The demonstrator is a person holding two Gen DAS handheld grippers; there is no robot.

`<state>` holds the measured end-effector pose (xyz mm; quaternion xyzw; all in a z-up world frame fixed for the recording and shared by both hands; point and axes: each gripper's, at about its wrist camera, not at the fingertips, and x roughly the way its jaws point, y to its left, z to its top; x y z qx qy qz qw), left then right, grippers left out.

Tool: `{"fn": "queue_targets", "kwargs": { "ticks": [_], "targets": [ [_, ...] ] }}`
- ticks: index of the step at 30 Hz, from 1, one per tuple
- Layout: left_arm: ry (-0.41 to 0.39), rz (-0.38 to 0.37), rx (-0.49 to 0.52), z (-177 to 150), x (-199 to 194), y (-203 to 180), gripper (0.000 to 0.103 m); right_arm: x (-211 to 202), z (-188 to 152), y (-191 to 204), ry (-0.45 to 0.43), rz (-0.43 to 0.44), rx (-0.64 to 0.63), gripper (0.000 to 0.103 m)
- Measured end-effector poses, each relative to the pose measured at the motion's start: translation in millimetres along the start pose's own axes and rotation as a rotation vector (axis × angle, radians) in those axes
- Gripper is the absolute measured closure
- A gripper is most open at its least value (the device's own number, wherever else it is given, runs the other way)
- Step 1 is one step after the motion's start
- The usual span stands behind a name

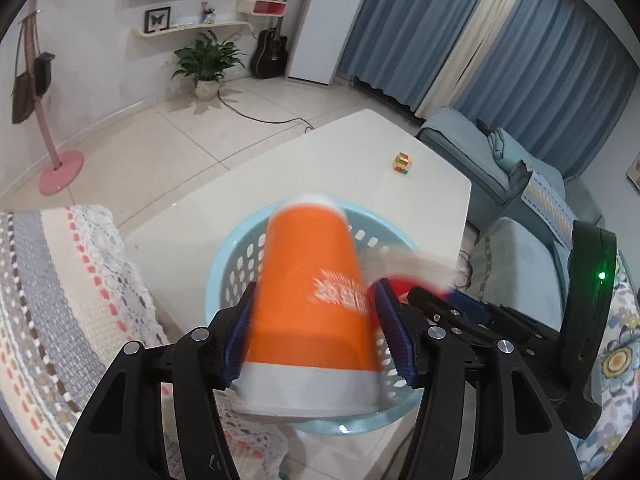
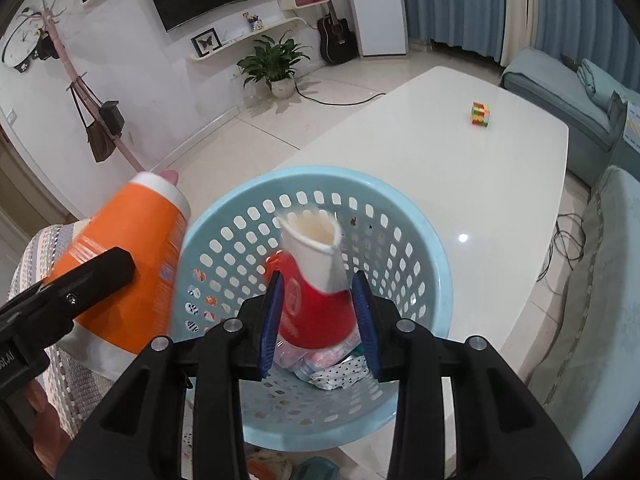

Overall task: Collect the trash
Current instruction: 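Carry both cups over the blue basket and open both grippers, then move both tools back to the milk cartons on the table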

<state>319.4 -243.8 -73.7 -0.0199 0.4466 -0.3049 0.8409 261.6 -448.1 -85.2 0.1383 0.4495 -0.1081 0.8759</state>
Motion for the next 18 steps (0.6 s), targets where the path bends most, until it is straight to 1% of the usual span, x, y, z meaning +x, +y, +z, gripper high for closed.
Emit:
{"fn": "queue_targets", "kwargs": {
  "ticks": [1,2,3,6,10,15,18],
  "targets": [
    [-0.001,-0.001,-0.005,-0.1,-1.3,1.3,0.038,-0.4,-0.3,-0.3,-0.003,-0.001,0.002,0.068],
    [-0.006,0.001,-0.012,-0.1,-3.5,2.7,0.031,-0.9,-0.6,-0.8,-0.002,-0.003,0.005,0.057],
    [-0.012,0.001,-0.016,-0.3,-6.4,4.2,0.029,-2.0,-0.6,-2.0,-0.003,-0.004,0.014,0.049],
    [-0.021,0.0,-0.011,1.9,-10.5,0.0,0.029,-8.6,-1.1,-4.8,-0.024,-0.001,0.018,0.049],
    [-0.035,-0.011,-0.008,-0.9,-22.1,4.7,0.029,-16.6,-0.9,-1.3,-0.04,0.012,0.013,0.049],
    [-0.05,-0.02,0.004,-5.6,-35.2,2.5,0.029,-21.5,-1.5,12.3,-0.041,0.024,-0.019,0.049],
    [-0.076,-0.026,0.01,-9.9,-50.7,3.0,0.029,-28.5,-2.4,22.5,-0.055,0.033,-0.036,0.049]
  ]
}}
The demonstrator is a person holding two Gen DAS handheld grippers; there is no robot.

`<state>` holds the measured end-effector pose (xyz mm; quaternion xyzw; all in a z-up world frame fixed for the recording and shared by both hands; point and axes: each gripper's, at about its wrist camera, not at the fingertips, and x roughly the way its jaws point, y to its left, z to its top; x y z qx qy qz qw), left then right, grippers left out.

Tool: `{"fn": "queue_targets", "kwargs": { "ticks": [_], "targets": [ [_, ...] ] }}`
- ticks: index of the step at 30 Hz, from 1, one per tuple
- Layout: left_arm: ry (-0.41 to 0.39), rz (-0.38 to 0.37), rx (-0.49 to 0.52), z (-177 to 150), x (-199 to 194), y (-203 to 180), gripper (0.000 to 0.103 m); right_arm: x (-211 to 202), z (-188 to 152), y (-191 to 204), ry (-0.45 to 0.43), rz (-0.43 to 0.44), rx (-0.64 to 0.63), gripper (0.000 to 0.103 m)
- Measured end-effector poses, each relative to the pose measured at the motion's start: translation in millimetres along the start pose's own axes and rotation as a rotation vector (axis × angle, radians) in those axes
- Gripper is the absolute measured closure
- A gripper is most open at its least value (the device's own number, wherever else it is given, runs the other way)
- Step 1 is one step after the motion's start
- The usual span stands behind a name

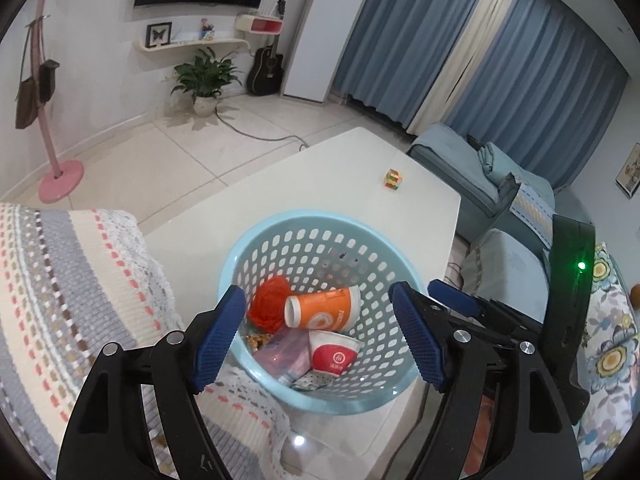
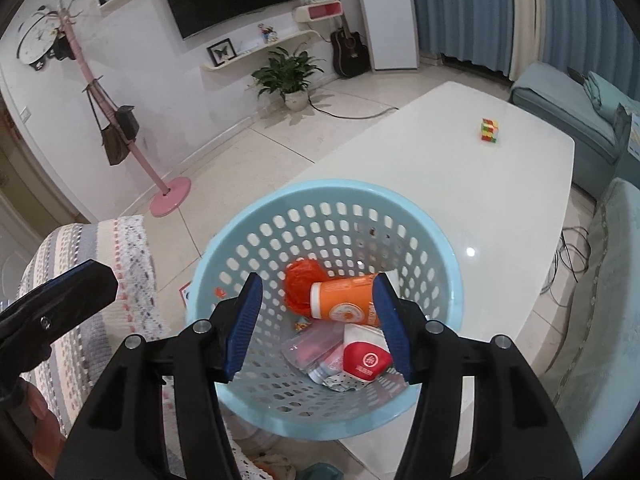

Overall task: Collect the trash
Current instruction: 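Move both tools back to the milk cartons on the table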

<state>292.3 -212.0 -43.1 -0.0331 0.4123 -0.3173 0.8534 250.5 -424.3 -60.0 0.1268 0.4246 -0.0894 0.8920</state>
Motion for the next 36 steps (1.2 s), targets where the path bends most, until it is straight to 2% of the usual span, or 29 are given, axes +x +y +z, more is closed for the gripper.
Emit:
{"fn": "queue_targets", "kwargs": {
  "ticks": [3,7,12,18,20,24,30,33,36],
  "targets": [
    [-0.021,-0.017,0.018,-2.7,-17.3,0.9,0.029,-11.1,0.3,13.6,-0.033,0.019,-0.037,0.049],
    [-0.082,0.029,0.044,-9.1,-47.5,4.9,0.029,-30.0,1.2,43.1,-0.094,0.054,-0.102,0.049],
    [-0.134,0.025,-0.029,-15.6,-83.7,30.7,0.028,-50.4,3.7,86.9,-0.158,0.126,-0.179,0.047],
    [-0.216,0.081,-0.1,-28.3,-138.0,72.2,0.028,-64.8,2.2,145.5,-0.202,0.213,-0.279,0.043],
    [-0.247,0.121,-0.116,-34.1,-160.6,89.4,0.028,-69.5,0.8,169.2,-0.207,0.263,-0.312,0.041],
    [-0.297,0.215,-0.166,-42.6,-201.3,127.6,0.028,-78.7,-6.7,218.4,-0.231,0.328,-0.394,0.027],
    [-0.326,0.364,-0.274,-62.3,-252.4,198.4,0.027,-76.6,-22.5,293.3,-0.212,0.427,-0.52,0.025],
    [-0.327,0.466,-0.307,-79.6,-273.6,232.2,0.021,-71.6,-33.3,331.8,-0.199,0.448,-0.595,0.023],
    [-0.303,0.577,-0.343,-98.9,-289.0,266.6,0.021,-62.6,-45.9,364.0,-0.176,0.476,-0.648,0.021]
  ]
}}
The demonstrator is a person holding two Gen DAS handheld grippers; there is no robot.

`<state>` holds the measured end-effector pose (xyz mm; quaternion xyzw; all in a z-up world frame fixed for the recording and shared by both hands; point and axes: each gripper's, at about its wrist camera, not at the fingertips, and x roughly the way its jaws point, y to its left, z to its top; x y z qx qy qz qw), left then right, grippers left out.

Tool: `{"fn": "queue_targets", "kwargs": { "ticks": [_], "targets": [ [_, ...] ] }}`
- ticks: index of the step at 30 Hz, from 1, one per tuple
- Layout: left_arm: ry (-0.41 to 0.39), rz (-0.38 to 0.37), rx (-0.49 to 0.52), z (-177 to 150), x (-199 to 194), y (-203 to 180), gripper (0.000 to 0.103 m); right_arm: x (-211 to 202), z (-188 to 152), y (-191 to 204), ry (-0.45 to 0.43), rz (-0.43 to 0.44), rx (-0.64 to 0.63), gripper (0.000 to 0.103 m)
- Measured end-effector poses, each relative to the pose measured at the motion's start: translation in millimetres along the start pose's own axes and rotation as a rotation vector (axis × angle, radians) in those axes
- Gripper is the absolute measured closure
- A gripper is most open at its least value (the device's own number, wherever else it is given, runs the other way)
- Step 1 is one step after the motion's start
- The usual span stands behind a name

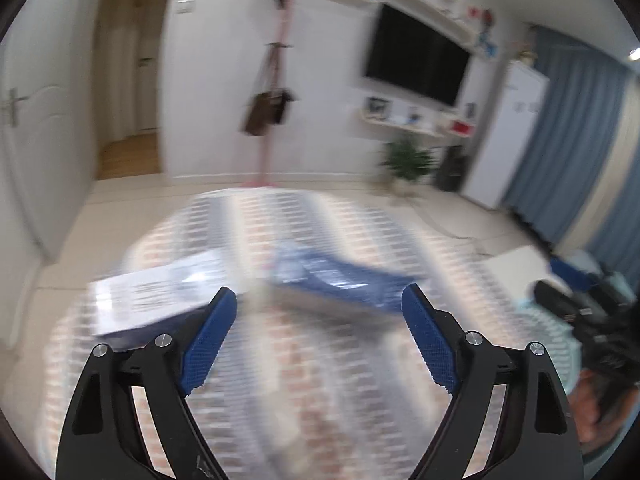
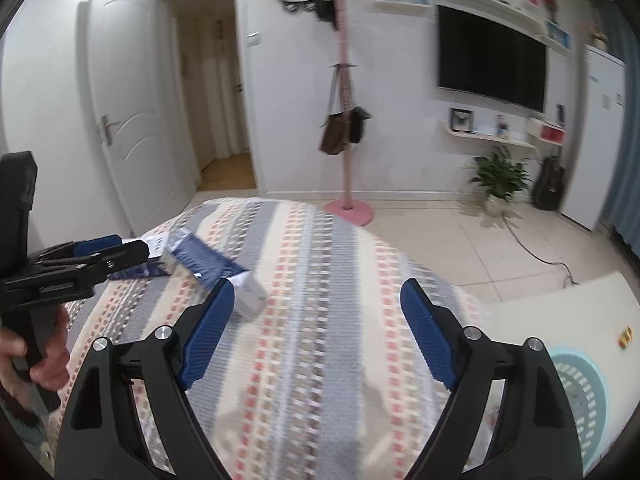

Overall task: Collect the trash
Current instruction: 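Move both tools back to the milk cartons on the table, then grasp a white milk carton with the left gripper while the right grasps another carton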

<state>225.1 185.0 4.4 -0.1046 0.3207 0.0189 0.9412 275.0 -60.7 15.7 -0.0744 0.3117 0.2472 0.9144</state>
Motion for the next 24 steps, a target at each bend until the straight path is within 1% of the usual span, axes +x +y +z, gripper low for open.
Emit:
{"fn": "queue_targets", "kwargs": {
  "ticks": [4,5,8,10,14,17,19,22,23,24],
  "targets": [
    [0.011,0.105,-0.036,0.2,7.7,52.0,0.02,27.1,1.6,22.7,0.036,0.023,-0.03,0.021],
    [0.014,0.12,-0.05,-0.7,8.5,63.2,0.02,33.7,1.5,26.6,0.047,0.027,-0.032,0.021],
    [0.029,0.14,-0.097,0.3,14.4,97.0,0.02,55.4,-1.9,39.3,0.085,0.053,-0.046,0.02],
    [0.029,0.147,-0.108,3.6,16.4,110.1,0.02,71.2,-3.4,47.1,0.117,0.055,-0.064,0.02],
    [0.017,0.143,-0.107,14.0,18.7,127.0,0.02,86.2,-3.3,58.5,0.132,0.084,-0.071,0.02],
    [0.012,0.139,-0.107,20.2,22.6,137.0,0.02,93.7,2.5,65.3,0.132,0.079,-0.093,0.02],
    [0.031,0.123,-0.098,27.5,31.5,142.3,0.02,99.9,4.7,69.7,0.139,0.078,-0.111,0.02],
    [0.068,0.103,-0.069,27.1,44.4,144.2,0.021,109.9,5.2,75.6,0.165,0.089,-0.131,0.02],
    [0.09,0.082,-0.057,28.0,49.4,143.9,0.023,113.3,4.8,77.6,0.179,0.103,-0.137,0.022],
    [0.098,0.076,-0.055,26.0,50.6,143.9,0.028,116.1,2.8,80.9,0.197,0.128,-0.146,0.033]
  ]
}}
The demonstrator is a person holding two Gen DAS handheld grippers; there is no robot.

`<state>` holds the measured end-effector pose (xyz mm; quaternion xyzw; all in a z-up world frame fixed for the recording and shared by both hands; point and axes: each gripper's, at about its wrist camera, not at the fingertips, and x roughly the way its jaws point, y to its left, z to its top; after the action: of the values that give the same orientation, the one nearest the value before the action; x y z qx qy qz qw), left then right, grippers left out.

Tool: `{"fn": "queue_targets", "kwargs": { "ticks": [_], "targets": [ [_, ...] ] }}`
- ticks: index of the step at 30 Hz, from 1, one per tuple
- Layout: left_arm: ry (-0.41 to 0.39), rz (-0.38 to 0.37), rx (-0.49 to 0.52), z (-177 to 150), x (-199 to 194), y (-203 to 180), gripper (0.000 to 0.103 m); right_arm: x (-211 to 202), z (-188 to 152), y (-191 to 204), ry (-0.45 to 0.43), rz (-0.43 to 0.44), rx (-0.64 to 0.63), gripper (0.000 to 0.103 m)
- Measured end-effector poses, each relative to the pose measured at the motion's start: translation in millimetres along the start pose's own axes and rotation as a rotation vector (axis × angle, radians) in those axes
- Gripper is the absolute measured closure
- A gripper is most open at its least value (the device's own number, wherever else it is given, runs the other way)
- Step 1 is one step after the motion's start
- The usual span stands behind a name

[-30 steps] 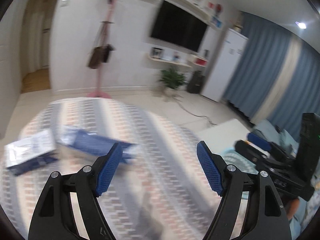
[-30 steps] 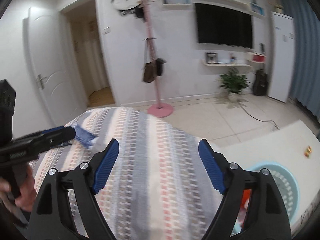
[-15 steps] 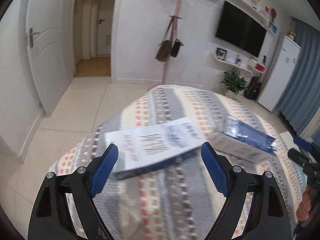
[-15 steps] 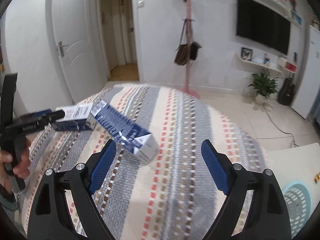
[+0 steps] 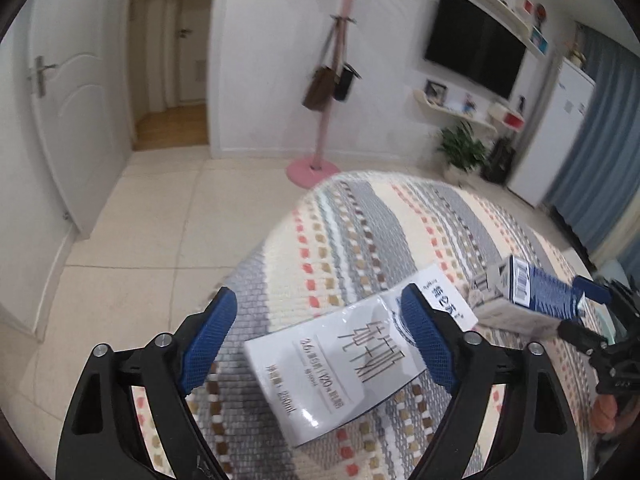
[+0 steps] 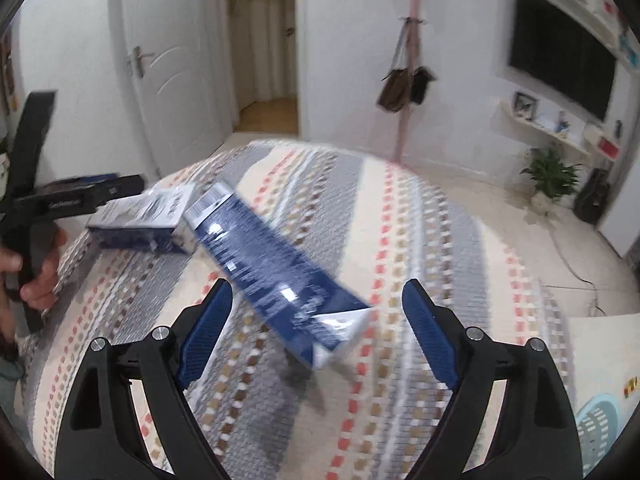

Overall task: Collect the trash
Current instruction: 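Grasp a white milk carton with the left gripper while the right grasps another carton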

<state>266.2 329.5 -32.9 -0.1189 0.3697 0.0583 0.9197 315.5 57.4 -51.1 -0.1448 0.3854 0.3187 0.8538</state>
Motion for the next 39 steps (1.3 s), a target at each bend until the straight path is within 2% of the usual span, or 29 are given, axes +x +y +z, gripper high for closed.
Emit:
{"fn": "queue_targets", "kwargs": {
  "ticks": [2,4,5,7,13,15,18,22,24,26,27,28,30,32,35,39],
  "targets": [
    [0.023,-0.015,0.016,-2.1,2.9,-1.0,0.029,3.0,-2.1,5.5,0.018,-0.001,-0.024,0.044],
    [0.044,-0.022,0.041,-7.9,1.5,-5.4,0.03,2.6,-5.9,12.6,0.021,-0.034,-0.052,0.047],
    [0.051,-0.028,0.051,-10.8,0.2,-8.8,0.031,1.4,-7.3,13.9,0.021,-0.038,-0.055,0.055],
    [0.063,-0.043,0.081,-17.7,-4.5,-15.7,0.031,-1.2,-10.5,12.1,0.042,-0.001,-0.027,0.064],
    [0.1,-0.107,0.14,-37.5,-16.2,-43.6,0.027,-13.0,-26.5,-4.2,0.062,0.113,0.138,0.065],
    [0.107,-0.099,0.158,-41.4,-16.7,-53.3,0.019,-18.2,-32.6,-8.7,0.069,0.144,0.196,0.065],
    [0.108,-0.056,0.208,-49.2,-13.6,-74.2,0.018,-30.2,-41.7,-22.9,0.075,0.184,0.308,0.065],
    [0.128,-0.03,0.227,-54.9,-3.7,-94.8,0.018,-47.9,-57.5,-38.9,0.057,0.22,0.436,0.065],
    [0.131,0.002,0.229,-58.3,0.4,-103.8,0.021,-57.7,-63.1,-41.7,0.047,0.176,0.439,0.065],
    [0.136,0.022,0.215,-62.8,1.6,-109.1,0.042,-65.1,-68.0,-44.6,0.048,0.162,0.443,0.065],
    [0.142,0.016,0.199,-63.5,1.3,-110.0,0.044,-69.0,-70.9,-47.8,0.055,0.148,0.445,0.063],
    [0.135,0.015,0.166,-64.3,-0.3,-109.2,0.045,-71.6,-72.9,-48.8,0.058,0.132,0.445,0.061],
    [0.115,-0.006,0.107,-67.8,-6.1,-106.3,0.048,-77.2,-78.4,-56.5,0.063,0.12,0.459,0.042],
    [0.096,-0.049,0.065,-69.6,-10.9,-105.6,0.05,-80.8,-83.3,-70.1,0.059,0.102,0.501,0.035],
    [0.065,-0.06,0.044,-76.2,-13.6,-105.6,0.051,-89.4,-84.7,-83.6,0.034,0.013,0.492,0.035],
    [0.037,-0.036,0.061,-81.1,-15.9,-110.6,0.051,-100.1,-78.7,-78.6,-0.011,0.033,0.443,0.034]
  ]
}}
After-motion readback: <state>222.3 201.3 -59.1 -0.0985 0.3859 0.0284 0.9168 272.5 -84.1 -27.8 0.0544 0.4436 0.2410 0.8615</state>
